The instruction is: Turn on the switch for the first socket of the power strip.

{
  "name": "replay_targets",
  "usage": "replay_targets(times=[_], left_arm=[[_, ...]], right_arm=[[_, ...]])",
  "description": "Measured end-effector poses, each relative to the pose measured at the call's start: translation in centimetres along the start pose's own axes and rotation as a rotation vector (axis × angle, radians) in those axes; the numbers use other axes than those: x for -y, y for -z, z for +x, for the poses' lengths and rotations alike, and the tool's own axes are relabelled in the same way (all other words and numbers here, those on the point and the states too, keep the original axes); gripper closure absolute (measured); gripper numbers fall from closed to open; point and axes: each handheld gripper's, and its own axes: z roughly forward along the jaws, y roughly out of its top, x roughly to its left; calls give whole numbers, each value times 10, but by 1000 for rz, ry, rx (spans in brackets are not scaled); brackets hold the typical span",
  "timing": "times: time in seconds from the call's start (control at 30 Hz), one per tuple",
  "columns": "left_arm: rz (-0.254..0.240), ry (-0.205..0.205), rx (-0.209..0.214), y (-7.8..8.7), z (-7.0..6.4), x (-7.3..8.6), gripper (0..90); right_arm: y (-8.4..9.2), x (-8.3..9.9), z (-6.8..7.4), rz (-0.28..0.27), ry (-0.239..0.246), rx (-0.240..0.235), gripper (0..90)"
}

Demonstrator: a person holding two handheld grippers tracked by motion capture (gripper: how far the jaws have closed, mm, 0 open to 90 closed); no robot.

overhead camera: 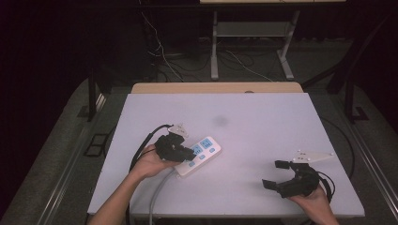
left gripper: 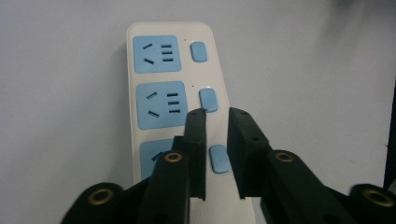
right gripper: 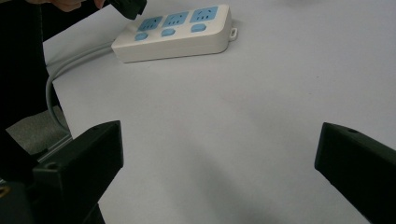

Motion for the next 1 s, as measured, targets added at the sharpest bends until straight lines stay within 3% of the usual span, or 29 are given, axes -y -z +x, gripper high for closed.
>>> replay_targets(times=[0.17, 1.0], left_arm=[[11, -6, 3, -2, -1, 0, 888], [95, -44, 15, -16, -3, 1, 892]], right_arm=[[0, 0, 0, 2, 0, 1, 6], [0, 0, 0, 3, 3, 0, 6]])
